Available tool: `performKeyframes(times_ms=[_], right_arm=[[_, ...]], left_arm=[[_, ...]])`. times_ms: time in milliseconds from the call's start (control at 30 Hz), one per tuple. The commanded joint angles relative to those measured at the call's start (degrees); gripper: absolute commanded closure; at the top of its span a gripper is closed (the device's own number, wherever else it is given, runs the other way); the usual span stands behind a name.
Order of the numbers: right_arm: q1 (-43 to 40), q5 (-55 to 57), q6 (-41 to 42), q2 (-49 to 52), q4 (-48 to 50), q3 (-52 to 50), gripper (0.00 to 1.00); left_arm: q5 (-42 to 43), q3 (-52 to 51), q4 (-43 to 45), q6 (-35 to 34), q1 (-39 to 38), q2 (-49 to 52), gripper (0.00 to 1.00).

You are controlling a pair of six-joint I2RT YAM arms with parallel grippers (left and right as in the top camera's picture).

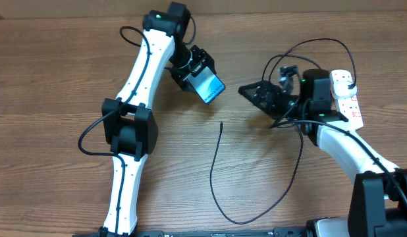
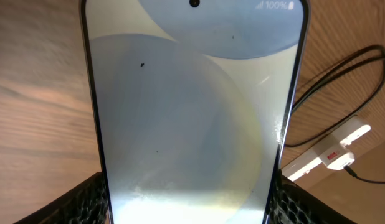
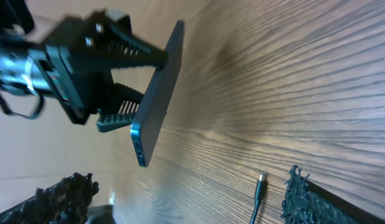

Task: Plug charger to phone and switch on socket
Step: 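Close the right gripper on the phone's edge beside the left gripper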

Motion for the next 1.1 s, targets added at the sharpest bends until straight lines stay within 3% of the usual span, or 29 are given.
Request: performKeyframes(times_ms=[0, 567, 867, 1067], right_arm=[[2.1, 4.7, -0.8, 0.0, 0.3, 1.2, 0.0], [2.9, 8.9, -0.8, 0.0, -2.0, 1.1, 0.0], [2.9, 8.9, -0.6, 0.0, -2.1, 1.1, 0.01], [2.9, 8.9, -0.6, 0.0, -2.4, 1.1, 0.1]], left_arm=[[0.6, 1.9, 0.1, -7.3, -1.4, 0.0, 0.96], [-3.0, 1.9, 0.3, -23.6, -7.9, 0.0, 0.96], [-2.9, 1.9, 1.9, -25.2, -10.9, 0.0, 0.96], [-2.7, 1.9, 1.9, -26.4, -11.3, 0.0, 0.96]])
